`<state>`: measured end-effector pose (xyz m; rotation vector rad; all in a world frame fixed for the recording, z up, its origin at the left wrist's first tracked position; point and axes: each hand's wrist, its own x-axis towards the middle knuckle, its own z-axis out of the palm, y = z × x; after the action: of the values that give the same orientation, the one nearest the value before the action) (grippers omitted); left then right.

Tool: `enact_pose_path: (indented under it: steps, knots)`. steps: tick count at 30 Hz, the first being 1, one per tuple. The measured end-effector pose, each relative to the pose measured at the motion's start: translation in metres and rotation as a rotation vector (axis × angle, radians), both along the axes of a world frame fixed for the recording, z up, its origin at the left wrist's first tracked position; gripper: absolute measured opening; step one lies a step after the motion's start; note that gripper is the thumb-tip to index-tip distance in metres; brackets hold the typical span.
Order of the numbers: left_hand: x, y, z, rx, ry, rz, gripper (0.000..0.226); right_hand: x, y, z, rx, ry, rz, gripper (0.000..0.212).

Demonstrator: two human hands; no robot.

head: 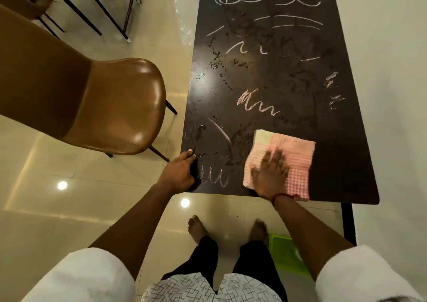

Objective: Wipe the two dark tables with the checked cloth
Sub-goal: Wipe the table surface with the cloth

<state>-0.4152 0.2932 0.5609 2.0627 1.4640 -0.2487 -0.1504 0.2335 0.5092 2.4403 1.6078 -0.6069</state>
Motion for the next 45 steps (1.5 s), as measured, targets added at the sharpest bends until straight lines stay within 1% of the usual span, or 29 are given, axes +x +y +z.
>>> enact_pose_path:
  steps: [3,5,7,8,10,12,13,14,15,17,18,21,23,24,26,28,30,31,32,35,37,39,40,41,43,45]
  knots:
    - [-0.003,0.001,0.001,-0.013,-0.013,-0.023,0.073,-0.014,-0.025,0.000,-0.039,0.001,0.279,0.074]
    - [-0.006,0.002,0.003,-0.017,-0.030,-0.018,0.074,0.006,-0.044,0.007,-0.046,0.048,0.440,0.077]
    - [-0.009,0.002,0.005,-0.036,-0.093,0.011,0.069,0.038,-0.050,0.010,-0.062,0.104,0.507,0.082]
    - [-0.010,0.002,0.005,-0.046,-0.131,0.031,0.064,0.052,-0.050,0.007,-0.081,0.096,0.464,0.082]
    - [-0.013,0.004,0.004,-0.054,-0.178,0.081,0.056,0.057,-0.035,0.003,-0.071,0.020,0.241,0.083]
    - [-0.016,0.003,0.003,-0.070,-0.201,0.130,0.054,0.028,-0.014,0.002,0.003,-0.055,0.007,0.079]
    - [-0.016,0.003,0.002,-0.079,-0.213,0.148,0.054,0.006,-0.005,0.003,-0.011,-0.055,-0.055,0.077]
    - [-0.017,0.003,0.001,-0.084,-0.223,0.166,0.054,-0.017,0.000,0.003,-0.041,-0.041,-0.053,0.078]
    - [-0.017,0.003,0.000,-0.088,-0.229,0.178,0.054,-0.038,0.001,0.002,-0.044,-0.018,0.008,0.080]
    - [-0.017,0.004,0.000,-0.101,-0.236,0.190,0.055,-0.069,-0.006,0.004,-0.025,0.022,0.189,0.077]
    - [-0.016,0.004,-0.001,-0.117,-0.240,0.189,0.055,-0.074,-0.015,0.003,-0.050,0.036,0.282,0.075]
    - [-0.016,0.006,-0.004,-0.129,-0.243,0.189,0.058,-0.047,-0.030,0.007,-0.087,0.095,0.523,0.075]
    - [-0.018,0.008,-0.005,-0.129,-0.257,0.203,0.059,-0.011,-0.026,0.011,-0.115,0.115,0.586,0.078]
    - [-0.019,0.008,-0.007,-0.134,-0.265,0.211,0.060,0.003,-0.023,0.011,-0.123,0.100,0.558,0.080]
    - [-0.020,0.006,-0.009,-0.135,-0.279,0.230,0.061,0.011,-0.015,0.008,-0.115,0.056,0.386,0.081]
    - [-0.021,0.005,-0.010,-0.128,-0.290,0.259,0.062,-0.008,-0.002,0.002,-0.077,-0.001,0.204,0.078]
    - [-0.021,0.005,-0.010,-0.137,-0.302,0.275,0.063,-0.040,0.009,0.002,-0.063,-0.001,0.068,0.078]
    - [-0.021,0.005,-0.010,-0.144,-0.302,0.276,0.064,-0.057,0.012,0.002,-0.069,0.013,0.063,0.079]
    - [-0.022,0.006,-0.009,-0.149,-0.302,0.277,0.064,-0.072,0.013,0.002,-0.068,0.023,0.113,0.079]
    - [-0.023,0.009,-0.009,-0.148,-0.308,0.283,0.064,-0.099,0.000,0.003,-0.082,0.082,0.401,0.076]
    - [-0.024,0.009,-0.011,-0.149,-0.313,0.271,0.064,-0.089,-0.007,0.005,-0.072,0.117,0.557,0.073]
    - [-0.025,0.009,-0.012,-0.155,-0.328,0.260,0.066,-0.062,-0.002,0.005,-0.063,0.140,0.652,0.070]
    - [-0.026,0.009,-0.013,-0.159,-0.339,0.260,0.067,-0.047,0.003,0.005,-0.064,0.131,0.657,0.069]
    - [-0.027,0.009,-0.014,-0.162,-0.353,0.265,0.067,-0.035,0.010,0.005,-0.073,0.116,0.618,0.069]
    - [-0.030,0.010,-0.016,-0.170,-0.381,0.276,0.067,-0.027,0.023,0.005,-0.095,0.077,0.450,0.070]
    - [-0.031,0.011,-0.018,-0.173,-0.402,0.291,0.067,-0.045,0.030,0.003,-0.070,0.033,0.278,0.070]
